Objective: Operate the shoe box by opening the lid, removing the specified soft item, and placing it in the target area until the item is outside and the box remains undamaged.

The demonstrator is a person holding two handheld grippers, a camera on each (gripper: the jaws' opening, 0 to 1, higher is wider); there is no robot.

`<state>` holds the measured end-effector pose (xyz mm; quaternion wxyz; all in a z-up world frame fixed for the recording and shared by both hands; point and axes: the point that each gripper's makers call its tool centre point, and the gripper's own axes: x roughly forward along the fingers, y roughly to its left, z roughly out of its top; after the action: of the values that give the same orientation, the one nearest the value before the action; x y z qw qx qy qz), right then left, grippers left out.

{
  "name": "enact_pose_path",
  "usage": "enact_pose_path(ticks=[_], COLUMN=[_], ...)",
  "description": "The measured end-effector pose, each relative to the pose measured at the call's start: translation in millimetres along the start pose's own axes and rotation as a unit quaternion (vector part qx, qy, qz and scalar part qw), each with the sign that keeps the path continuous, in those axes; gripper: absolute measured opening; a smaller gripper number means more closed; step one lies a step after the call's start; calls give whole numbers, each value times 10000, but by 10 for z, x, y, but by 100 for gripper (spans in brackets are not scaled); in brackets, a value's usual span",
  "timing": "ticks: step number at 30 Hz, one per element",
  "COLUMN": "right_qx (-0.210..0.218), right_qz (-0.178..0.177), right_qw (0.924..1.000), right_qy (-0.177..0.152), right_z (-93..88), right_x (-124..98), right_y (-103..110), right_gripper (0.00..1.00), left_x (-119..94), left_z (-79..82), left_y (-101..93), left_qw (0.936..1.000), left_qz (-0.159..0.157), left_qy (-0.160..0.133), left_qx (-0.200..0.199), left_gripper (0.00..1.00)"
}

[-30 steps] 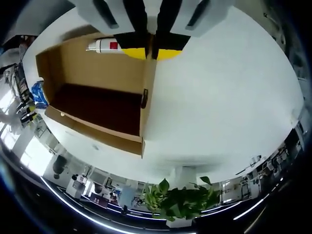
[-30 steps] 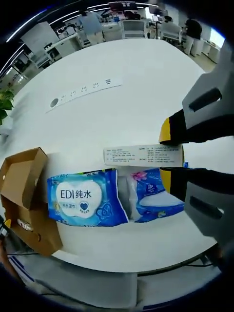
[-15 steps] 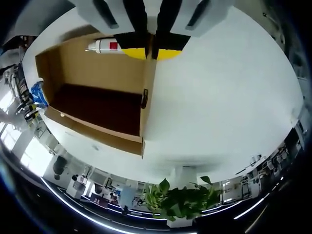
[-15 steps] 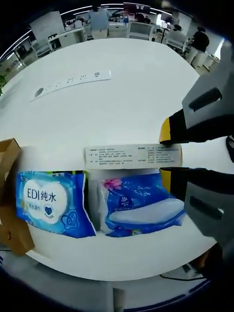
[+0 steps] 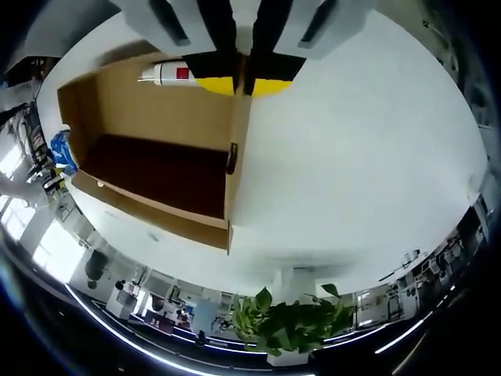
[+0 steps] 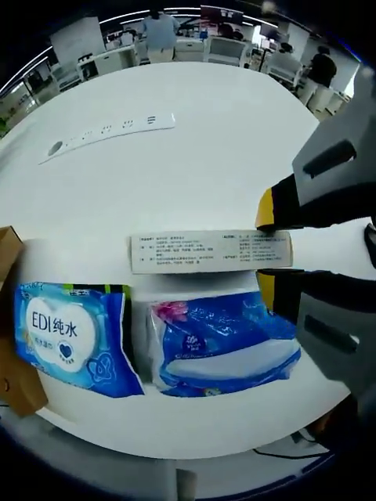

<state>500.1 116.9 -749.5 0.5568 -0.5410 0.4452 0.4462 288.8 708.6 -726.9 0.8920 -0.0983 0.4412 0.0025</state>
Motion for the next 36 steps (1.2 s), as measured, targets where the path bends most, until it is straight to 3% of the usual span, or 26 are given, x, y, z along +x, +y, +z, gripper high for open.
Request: enact_pose_path(ticks=[14,19,23,28,32,36], right_qx=[126,146,345,753,1027,1331], right_qz=[-277,-447,-544,-727,-827,-934], right_qw=[9995,9989,9979,9940,9899,9844], right_qy=[9,-8,-63,-306,-513,-677], right_z=[-14,-27,-21,56,117,140], right_x=[-2,-69,-143,-289,-398,-537], right_y=[-55,-59,-50,-33,12,90], right_gripper=[20,30,32,47,56,64], left_x=[23,33,20,-25,-74,-105], left_z=[14,15,35,98,172,264], left_y=[41,53,50,12,-35,-81], left_qw=[9996,9994,9998,9986,9934,9836], left_qz=[-40,-156,-143,-233,-364,-478], left_qy=[-65,-96,-122,-150,-130,-76], left_qx=[-271,-296,87,446,1079,1737], left_gripper=[5,6,13,21,29,30])
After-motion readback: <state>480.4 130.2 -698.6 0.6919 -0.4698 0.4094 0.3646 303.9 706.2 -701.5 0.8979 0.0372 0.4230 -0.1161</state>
